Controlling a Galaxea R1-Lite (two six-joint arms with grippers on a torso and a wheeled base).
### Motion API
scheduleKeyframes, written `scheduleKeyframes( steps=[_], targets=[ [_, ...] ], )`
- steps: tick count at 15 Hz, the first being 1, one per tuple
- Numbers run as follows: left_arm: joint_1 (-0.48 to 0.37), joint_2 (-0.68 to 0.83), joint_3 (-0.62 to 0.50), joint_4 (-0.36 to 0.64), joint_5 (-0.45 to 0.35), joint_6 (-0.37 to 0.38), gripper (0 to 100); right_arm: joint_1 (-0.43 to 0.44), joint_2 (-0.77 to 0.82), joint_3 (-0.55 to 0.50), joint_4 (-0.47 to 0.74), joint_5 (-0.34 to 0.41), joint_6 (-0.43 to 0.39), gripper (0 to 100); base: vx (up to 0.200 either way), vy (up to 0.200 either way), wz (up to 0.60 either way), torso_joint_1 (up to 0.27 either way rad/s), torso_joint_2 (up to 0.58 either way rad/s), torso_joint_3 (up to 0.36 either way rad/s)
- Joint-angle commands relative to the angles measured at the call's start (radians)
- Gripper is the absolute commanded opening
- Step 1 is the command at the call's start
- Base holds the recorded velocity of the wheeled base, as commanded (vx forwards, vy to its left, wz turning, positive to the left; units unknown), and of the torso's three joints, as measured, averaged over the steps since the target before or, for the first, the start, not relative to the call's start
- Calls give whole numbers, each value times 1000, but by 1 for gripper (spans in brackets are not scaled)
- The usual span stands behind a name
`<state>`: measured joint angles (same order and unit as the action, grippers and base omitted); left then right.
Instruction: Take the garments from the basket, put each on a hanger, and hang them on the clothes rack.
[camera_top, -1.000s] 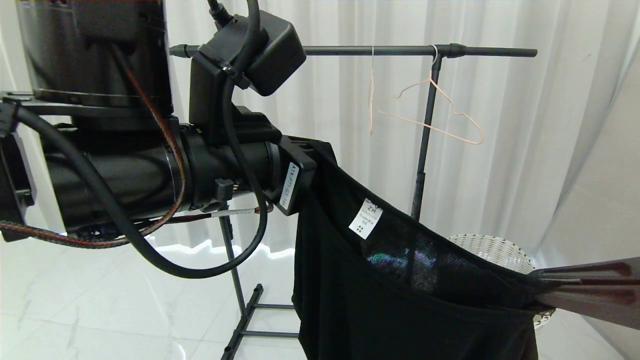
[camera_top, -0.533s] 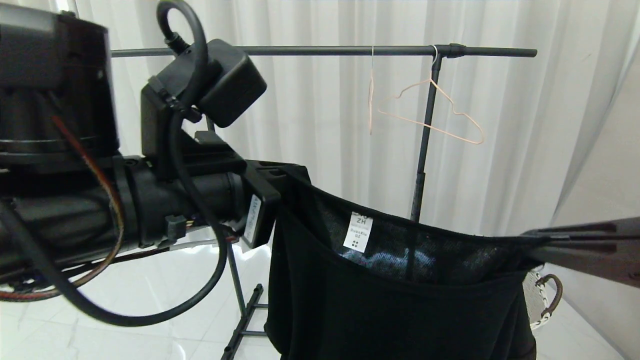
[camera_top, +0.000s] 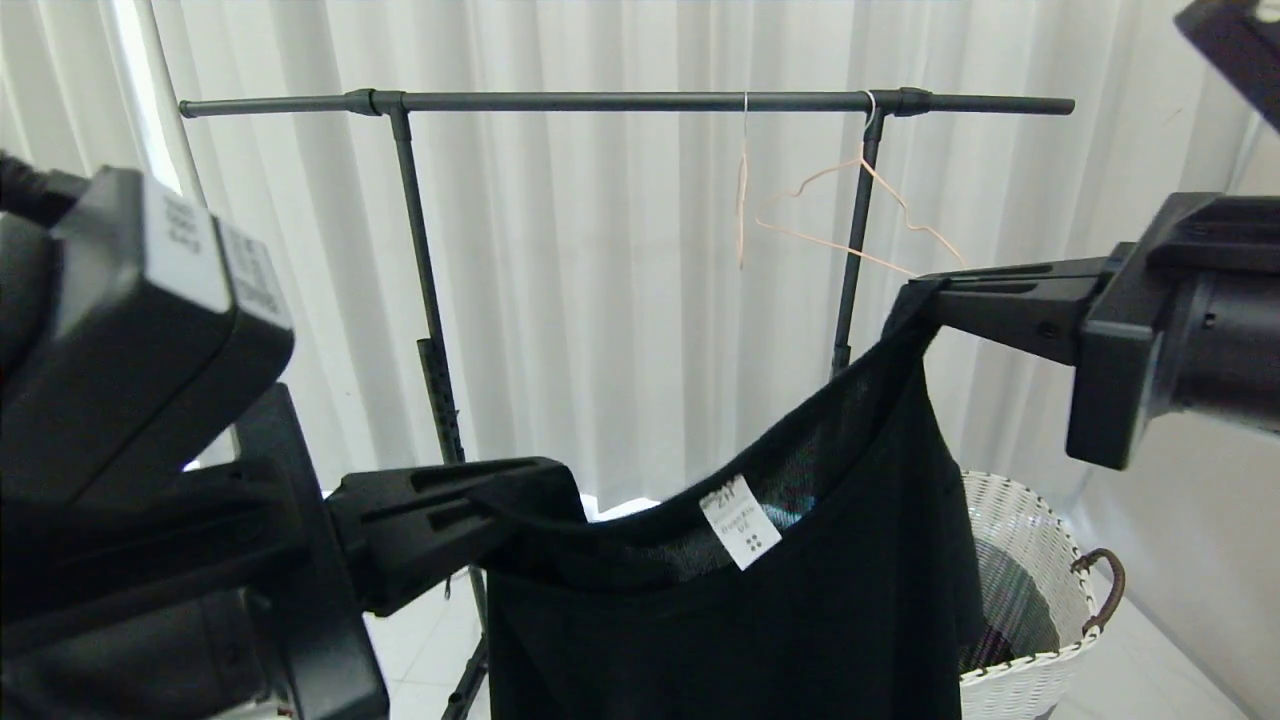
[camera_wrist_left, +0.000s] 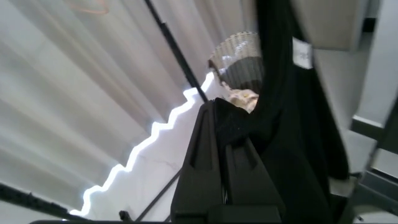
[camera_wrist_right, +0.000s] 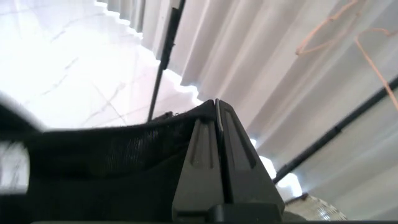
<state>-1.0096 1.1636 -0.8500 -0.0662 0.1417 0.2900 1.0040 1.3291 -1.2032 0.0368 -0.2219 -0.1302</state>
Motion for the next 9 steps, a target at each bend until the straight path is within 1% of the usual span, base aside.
scheduleKeyframes(
  steps=[1,2,5,9],
  targets=[
    [-121,-25,23,0,42,-3,0,-1,78,-4,-38,16,-2,0,0,0,0,0,0,0],
    [-139,-24,23,0,47,-3,0,-1,90,-6,-46,16,-3,0,0,0,0,0,0,0],
    [-141,-22,23,0,47,-2,0,15,90,4,-46,9,-3,0,0,0,0,0,0,0],
    [-136,-22,23,-1,49,-3,0,13,62,22,-41,6,-3,0,0,0,0,0,0,0]
  ],
)
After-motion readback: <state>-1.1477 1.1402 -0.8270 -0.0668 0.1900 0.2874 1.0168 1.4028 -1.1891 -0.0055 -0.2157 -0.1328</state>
